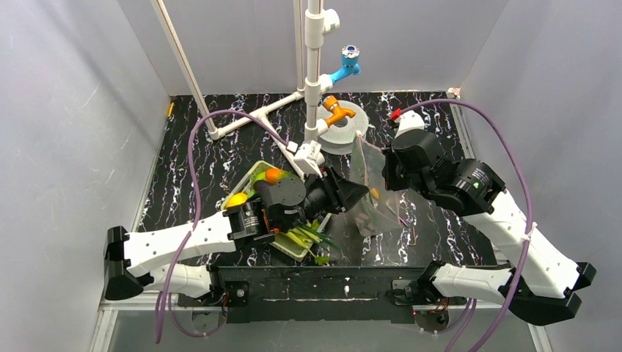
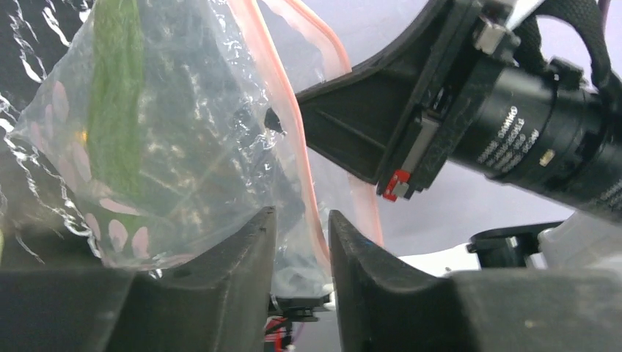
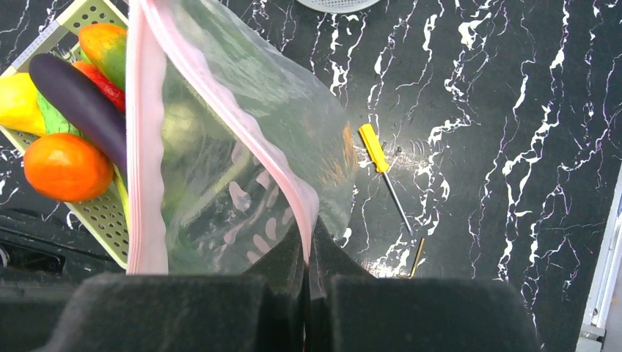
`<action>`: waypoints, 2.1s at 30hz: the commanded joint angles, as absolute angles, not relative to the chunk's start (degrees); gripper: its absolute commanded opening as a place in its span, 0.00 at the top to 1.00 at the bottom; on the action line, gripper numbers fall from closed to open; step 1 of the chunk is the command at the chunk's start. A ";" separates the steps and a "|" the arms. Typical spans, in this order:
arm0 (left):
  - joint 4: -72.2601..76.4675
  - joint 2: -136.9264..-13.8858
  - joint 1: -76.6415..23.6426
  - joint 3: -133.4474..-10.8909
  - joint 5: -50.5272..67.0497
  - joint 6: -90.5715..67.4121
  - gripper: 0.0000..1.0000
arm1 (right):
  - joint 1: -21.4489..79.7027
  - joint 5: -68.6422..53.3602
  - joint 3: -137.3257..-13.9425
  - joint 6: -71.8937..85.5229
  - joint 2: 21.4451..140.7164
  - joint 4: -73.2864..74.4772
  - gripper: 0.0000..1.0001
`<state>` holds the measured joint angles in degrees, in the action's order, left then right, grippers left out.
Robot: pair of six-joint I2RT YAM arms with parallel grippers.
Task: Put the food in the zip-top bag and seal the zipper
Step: Adjust the zipper food storage bag at the center of the board, then pick up the fake fruit from the bin.
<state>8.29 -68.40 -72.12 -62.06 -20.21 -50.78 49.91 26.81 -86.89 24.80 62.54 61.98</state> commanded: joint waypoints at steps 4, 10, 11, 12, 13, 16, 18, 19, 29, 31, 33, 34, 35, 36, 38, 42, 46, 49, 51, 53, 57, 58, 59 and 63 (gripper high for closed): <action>5.70 -58.27 -72.06 -58.39 -21.83 -45.37 0.39 | 48.83 25.13 -85.23 23.14 60.11 58.56 0.99; -11.13 -51.33 -72.08 -63.74 -20.61 -35.91 0.17 | 48.52 23.28 -84.20 23.16 59.08 58.82 0.99; -13.67 -50.11 -72.08 -64.13 -21.26 -34.86 0.16 | 48.56 22.93 -84.29 23.20 58.90 58.80 0.99; -16.74 -49.39 -72.14 -64.51 -22.43 -33.92 0.16 | 48.52 22.72 -84.29 23.21 58.77 58.80 0.99; -21.24 -48.89 -72.07 -64.84 -24.65 -33.54 0.16 | 48.56 22.48 -84.29 23.23 58.67 58.73 0.99; -32.08 -48.74 -72.06 -65.89 -30.94 -34.37 0.16 | 48.50 22.23 -84.52 23.14 58.34 58.69 0.99; -38.75 -49.86 -72.06 -66.32 -34.97 -35.71 0.16 | 48.49 21.79 -84.68 23.22 58.34 58.66 0.99; -41.36 -50.78 -72.00 -66.50 -36.60 -36.26 0.16 | 48.46 21.65 -84.64 23.26 58.33 58.57 0.99; -55.00 -58.28 -71.97 -65.26 -47.70 -43.57 0.13 | 48.51 20.83 -84.13 23.52 58.97 58.48 0.99; -53.39 -57.53 -71.78 -63.49 -47.85 -44.56 0.13 | 48.43 20.79 -84.03 23.56 58.95 58.44 0.99; -51.95 -56.53 -71.32 -61.43 -47.32 -46.11 0.12 | 48.47 20.62 -84.09 23.56 59.06 58.39 0.99; -51.87 -56.04 -70.91 -60.46 -46.99 -47.19 0.12 | 48.48 20.60 -84.11 23.58 59.14 58.47 0.99; -51.85 -55.65 -70.43 -59.16 -46.57 -48.37 0.11 | 48.43 20.57 -84.19 23.62 59.15 58.48 0.99; -51.61 -55.20 -69.91 -58.05 -45.89 -49.21 0.11 | 48.43 20.57 -84.15 23.59 59.08 58.42 0.99; -50.63 -54.39 -68.63 -55.75 -43.95 -50.57 0.11 | 48.44 20.45 -83.99 23.55 58.96 58.29 0.99; -46.93 -53.00 -64.19 -50.84 -37.29 -52.06 0.11 | 48.49 19.65 -83.80 23.60 58.87 58.12 0.99; -43.50 -51.87 -61.44 -47.24 -33.90 -52.98 0.11 | 48.44 19.62 -83.23 23.64 58.42 58.12 0.99; -38.67 -50.58 -60.88 -44.16 -31.36 -52.75 0.12 | 48.43 19.27 -82.81 23.80 57.88 58.13 0.99; -36.50 -50.04 -60.57 -42.58 -30.59 -53.30 0.13 | 48.45 19.35 -82.79 23.73 57.78 58.36 0.99; -34.93 -50.03 -60.12 -41.21 -30.01 -53.20 0.14 | 48.43 19.42 -82.93 23.69 57.66 58.36 0.99; -34.07 -50.76 -59.02 -40.38 -29.47 -53.52 0.16 | 48.43 19.25 -83.18 23.57 57.55 58.56 0.99; -34.11 -50.96 -58.78 -40.34 -29.45 -53.54 0.17 | 48.48 19.29 -83.34 23.48 57.62 58.62 0.99; -34.06 -51.13 -58.61 -40.21 -29.49 -53.53 0.17 | 48.43 19.37 -83.51 23.44 57.62 58.70 0.99; -33.95 -51.73 -58.11 -40.30 -29.94 -53.00 0.15 | 48.43 19.32 -83.75 23.32 57.74 58.62 0.99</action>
